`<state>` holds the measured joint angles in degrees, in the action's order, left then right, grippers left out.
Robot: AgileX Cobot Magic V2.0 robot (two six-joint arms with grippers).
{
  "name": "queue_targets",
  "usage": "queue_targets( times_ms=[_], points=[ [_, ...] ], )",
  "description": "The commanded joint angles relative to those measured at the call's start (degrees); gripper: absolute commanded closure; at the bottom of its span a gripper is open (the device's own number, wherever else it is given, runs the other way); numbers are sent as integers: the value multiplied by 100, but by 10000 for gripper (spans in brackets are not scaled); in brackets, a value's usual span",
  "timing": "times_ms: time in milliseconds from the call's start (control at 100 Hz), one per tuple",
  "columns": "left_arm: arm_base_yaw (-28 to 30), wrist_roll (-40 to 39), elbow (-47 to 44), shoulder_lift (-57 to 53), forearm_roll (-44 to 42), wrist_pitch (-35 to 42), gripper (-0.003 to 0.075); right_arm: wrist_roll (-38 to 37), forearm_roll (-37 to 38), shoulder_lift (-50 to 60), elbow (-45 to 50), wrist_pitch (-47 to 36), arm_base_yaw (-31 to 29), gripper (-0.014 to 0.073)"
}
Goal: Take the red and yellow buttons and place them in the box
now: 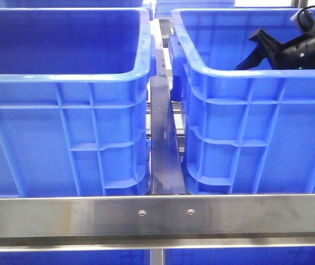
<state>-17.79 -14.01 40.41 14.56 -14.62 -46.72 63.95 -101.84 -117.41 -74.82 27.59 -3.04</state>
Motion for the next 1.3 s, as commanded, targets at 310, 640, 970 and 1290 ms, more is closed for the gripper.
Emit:
queue_targets(
  times_ms=[310, 640, 970, 1290],
  points=[
    [18, -51, 136, 67, -39, 488, 739, 133, 256, 437, -140, 175, -369, 37],
    [18, -51, 136, 67, -39, 492, 739, 133, 1171, 1400, -102, 79, -353, 39],
    [18, -51, 136, 67, -39, 492, 739, 133, 1980, 3138, 1084, -506, -83, 39],
    [18, -51, 136, 67, -39, 555, 739, 138, 2681, 5171, 2547, -1187, 265, 39]
  ],
)
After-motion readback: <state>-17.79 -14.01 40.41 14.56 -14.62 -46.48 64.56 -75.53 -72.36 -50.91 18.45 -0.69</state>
